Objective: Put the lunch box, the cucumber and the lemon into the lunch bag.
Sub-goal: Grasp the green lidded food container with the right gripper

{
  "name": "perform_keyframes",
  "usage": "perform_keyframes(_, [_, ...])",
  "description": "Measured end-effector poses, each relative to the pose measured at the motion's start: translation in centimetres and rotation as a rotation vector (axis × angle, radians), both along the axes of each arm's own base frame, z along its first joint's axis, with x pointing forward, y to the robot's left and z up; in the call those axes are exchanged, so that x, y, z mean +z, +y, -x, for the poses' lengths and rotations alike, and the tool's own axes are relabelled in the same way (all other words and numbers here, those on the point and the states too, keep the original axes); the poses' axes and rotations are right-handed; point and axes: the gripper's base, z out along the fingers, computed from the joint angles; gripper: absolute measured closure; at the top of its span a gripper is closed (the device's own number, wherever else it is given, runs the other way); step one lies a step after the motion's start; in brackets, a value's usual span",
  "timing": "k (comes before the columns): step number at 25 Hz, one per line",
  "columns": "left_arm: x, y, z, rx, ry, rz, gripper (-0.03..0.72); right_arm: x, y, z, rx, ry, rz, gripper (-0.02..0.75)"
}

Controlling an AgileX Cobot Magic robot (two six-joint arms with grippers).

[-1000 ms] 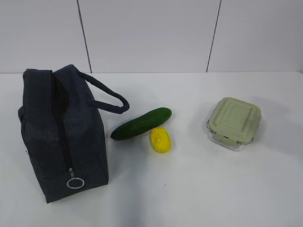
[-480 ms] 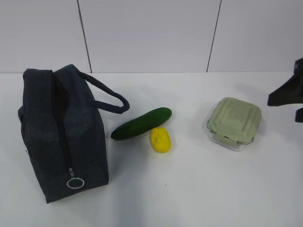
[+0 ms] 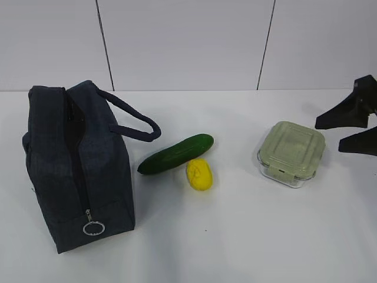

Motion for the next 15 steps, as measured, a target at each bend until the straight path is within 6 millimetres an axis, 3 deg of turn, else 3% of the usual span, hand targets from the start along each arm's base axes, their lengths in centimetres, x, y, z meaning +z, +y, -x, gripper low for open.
perform_keyframes(8, [0.0, 0.0, 0.0, 0.0, 0.0, 0.0, 0.452, -4.2, -2.8, -1.3, 0.036, 0.028, 0.005, 0.223])
perform_keyframes(15, [0.0, 0.0, 0.0, 0.0, 0.0, 0.0, 0.452, -7.4, -3.1, -3.0, 0.025, 0.0, -0.082, 0.223])
